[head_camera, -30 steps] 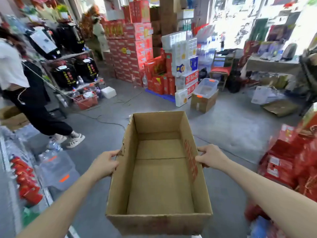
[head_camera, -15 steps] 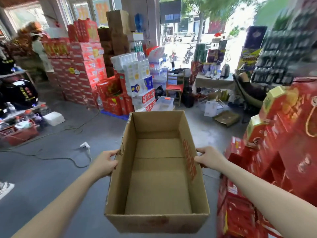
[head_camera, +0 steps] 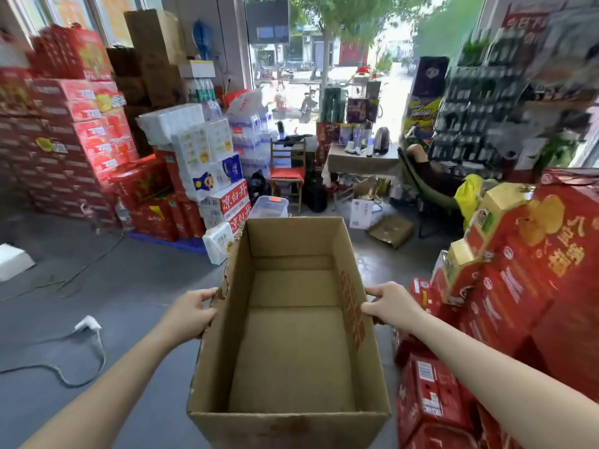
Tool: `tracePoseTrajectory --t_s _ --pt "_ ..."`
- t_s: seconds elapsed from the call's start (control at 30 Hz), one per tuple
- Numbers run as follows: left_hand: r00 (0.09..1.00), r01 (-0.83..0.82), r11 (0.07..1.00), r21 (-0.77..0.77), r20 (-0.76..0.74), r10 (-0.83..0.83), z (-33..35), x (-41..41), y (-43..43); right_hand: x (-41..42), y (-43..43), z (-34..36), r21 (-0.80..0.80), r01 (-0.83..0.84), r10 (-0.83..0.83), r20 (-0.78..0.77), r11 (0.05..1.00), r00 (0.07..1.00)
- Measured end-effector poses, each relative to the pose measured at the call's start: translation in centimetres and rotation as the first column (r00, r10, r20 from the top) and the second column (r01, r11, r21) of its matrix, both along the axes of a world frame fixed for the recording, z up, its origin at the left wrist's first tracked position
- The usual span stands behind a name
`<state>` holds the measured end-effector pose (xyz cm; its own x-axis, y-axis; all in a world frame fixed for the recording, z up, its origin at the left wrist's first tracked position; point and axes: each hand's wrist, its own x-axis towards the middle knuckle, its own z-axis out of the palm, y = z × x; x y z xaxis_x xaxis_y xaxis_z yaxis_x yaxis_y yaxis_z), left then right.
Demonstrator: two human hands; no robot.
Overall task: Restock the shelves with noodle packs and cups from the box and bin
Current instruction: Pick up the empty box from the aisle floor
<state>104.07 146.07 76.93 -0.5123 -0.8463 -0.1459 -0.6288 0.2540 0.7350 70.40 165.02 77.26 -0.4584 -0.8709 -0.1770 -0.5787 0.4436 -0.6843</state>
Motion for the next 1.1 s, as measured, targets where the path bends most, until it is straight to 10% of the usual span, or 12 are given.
tracePoseTrajectory --t_s 1.1 --pt "0.985 0.021 0.988 -0.151 0.174 0.006 -1.2 -23.1 -60.5 -22.1 -57.0 -1.9 -0.036 0.092 -0.09 0.053 0.995 0.994"
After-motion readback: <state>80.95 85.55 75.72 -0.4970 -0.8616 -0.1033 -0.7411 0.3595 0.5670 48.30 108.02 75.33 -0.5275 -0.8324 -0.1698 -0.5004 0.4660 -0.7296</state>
